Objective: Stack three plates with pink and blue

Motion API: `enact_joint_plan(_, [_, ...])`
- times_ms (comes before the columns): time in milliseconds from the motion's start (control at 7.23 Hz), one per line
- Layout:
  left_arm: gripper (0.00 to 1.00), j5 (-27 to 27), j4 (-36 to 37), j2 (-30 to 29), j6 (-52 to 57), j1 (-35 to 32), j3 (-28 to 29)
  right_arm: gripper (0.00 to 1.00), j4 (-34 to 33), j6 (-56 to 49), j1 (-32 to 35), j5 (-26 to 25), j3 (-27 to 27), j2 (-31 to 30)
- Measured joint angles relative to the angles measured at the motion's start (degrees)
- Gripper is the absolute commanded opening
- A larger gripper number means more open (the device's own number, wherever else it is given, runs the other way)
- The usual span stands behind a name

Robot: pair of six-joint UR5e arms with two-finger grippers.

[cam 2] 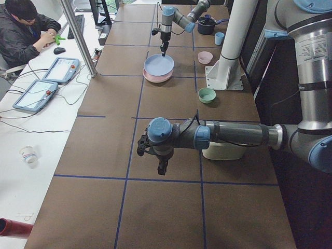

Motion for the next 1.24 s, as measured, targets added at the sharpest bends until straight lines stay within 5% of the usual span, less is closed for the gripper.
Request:
enact_joint_plan(138, [1.0, 0.0, 0.0, 0.01, 0.0, 0.0, -0.01, 0.99, -0.05, 1.42, -0.38, -0.36, -0.63, 0.74])
enact_joint_plan(691, [1.0, 0.36, 0.02, -0.37, 0.14, 0.03, 0.24, 1.0, -2.79, 1.03, 3.09, 2.42, -2.31, 1.77])
enact_joint_plan(1245, [1.0, 2.46, -1.65, -1.13, 0.35, -0.02, 5.04, 1.0, -17.19, -42.49, 25.14, 15.53, -2.47, -6.53])
